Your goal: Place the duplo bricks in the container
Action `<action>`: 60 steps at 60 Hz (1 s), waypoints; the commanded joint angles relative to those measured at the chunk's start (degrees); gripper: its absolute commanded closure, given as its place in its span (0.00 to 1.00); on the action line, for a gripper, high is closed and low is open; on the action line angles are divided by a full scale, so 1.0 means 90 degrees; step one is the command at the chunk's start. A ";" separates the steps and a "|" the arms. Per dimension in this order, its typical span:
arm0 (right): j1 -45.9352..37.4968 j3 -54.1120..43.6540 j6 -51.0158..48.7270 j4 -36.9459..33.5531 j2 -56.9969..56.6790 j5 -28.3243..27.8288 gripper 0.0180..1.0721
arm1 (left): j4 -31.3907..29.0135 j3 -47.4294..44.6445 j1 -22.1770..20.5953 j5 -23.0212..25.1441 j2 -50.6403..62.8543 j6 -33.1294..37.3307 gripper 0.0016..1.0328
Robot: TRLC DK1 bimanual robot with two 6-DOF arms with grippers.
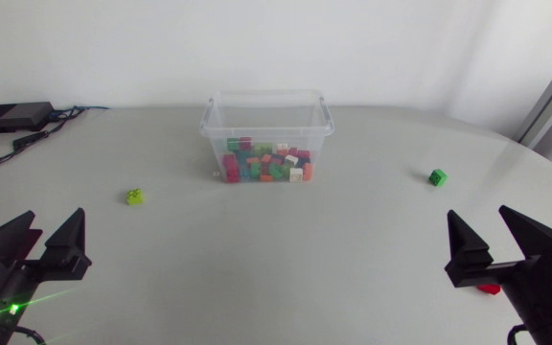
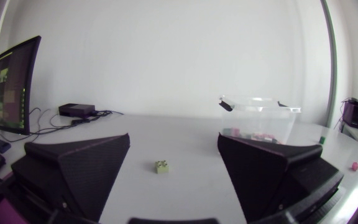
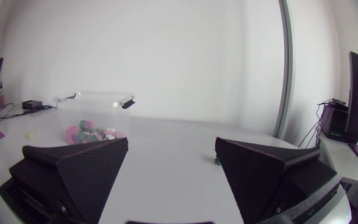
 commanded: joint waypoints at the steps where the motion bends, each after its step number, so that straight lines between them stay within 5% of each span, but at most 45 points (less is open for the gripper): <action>1: 0.0051 -0.0152 0.0064 -0.0026 -0.0033 0.0054 0.04 | -0.0019 -0.0101 -0.0029 0.0003 -0.0045 0.0081 0.05; 60: -0.0017 0.0161 0.0288 -0.0094 0.0084 0.0054 0.04 | -0.0282 0.0593 -0.0175 0.0003 0.0336 0.0159 0.06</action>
